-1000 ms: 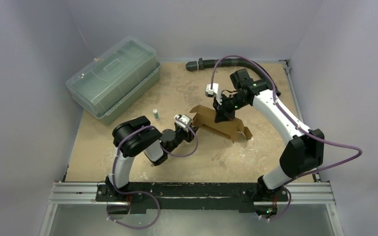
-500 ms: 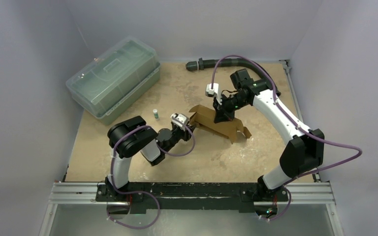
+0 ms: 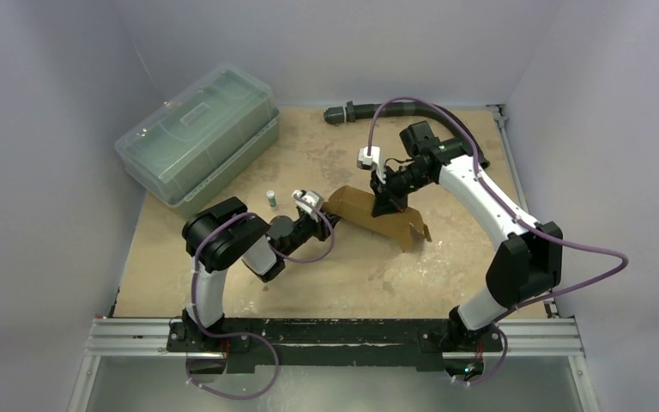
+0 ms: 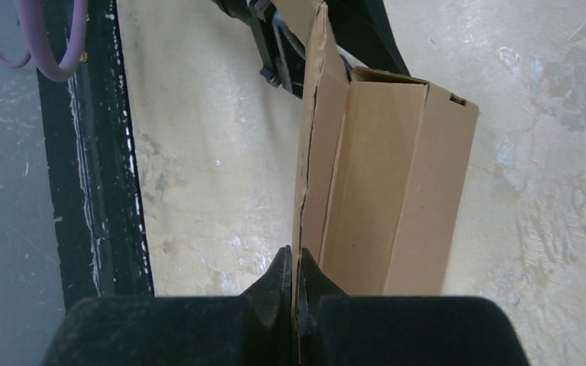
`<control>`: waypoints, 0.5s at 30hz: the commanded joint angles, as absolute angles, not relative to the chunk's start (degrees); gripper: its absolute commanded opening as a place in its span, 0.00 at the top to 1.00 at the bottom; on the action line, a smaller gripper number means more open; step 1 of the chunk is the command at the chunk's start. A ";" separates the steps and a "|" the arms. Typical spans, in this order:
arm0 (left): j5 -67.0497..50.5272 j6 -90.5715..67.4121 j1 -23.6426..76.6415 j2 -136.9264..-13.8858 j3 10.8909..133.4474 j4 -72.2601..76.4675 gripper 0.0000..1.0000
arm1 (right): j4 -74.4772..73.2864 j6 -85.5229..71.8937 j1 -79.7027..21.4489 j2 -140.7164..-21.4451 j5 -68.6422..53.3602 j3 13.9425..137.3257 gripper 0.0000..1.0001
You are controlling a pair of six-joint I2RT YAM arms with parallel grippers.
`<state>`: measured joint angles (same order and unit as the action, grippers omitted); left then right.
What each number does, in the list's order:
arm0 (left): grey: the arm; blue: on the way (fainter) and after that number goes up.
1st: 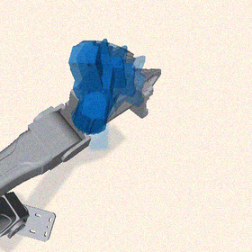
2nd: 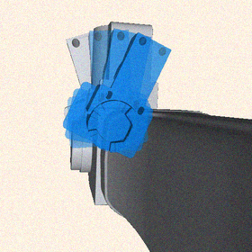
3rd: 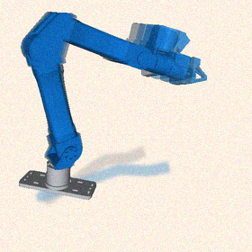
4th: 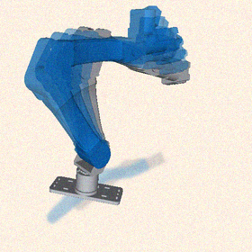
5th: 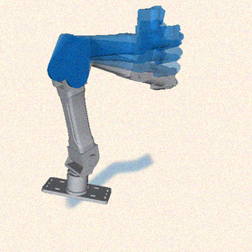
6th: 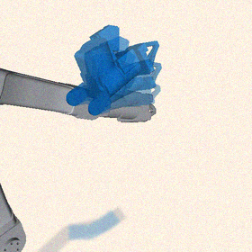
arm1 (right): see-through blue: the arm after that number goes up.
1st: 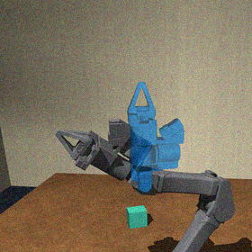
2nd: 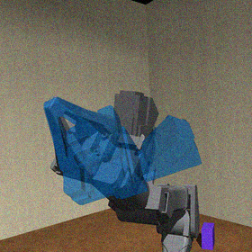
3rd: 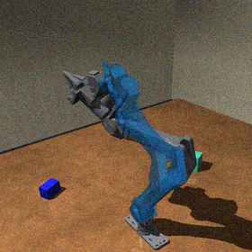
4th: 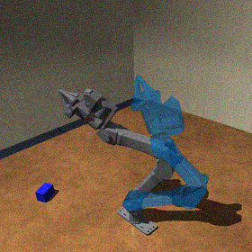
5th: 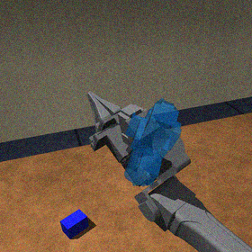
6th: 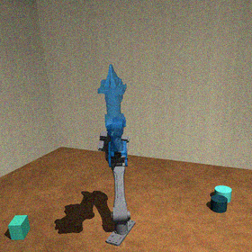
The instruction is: Fold the paper box
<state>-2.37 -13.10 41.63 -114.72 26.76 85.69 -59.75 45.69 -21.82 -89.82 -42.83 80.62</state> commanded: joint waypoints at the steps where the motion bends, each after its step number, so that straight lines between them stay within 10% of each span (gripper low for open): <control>1: -8.48 -17.04 40.87 -115.52 30.24 101.95 0.73 | -61.79 46.14 -22.46 -90.76 -46.48 81.43 1.00; 9: -10.17 -18.75 41.03 -116.60 31.70 101.95 1.00 | -61.27 45.56 -22.42 -90.63 -46.76 81.24 1.00; 15: -6.94 -19.90 41.55 -114.80 29.07 101.98 1.00 | -59.49 43.02 -22.33 -90.30 -45.44 80.93 1.00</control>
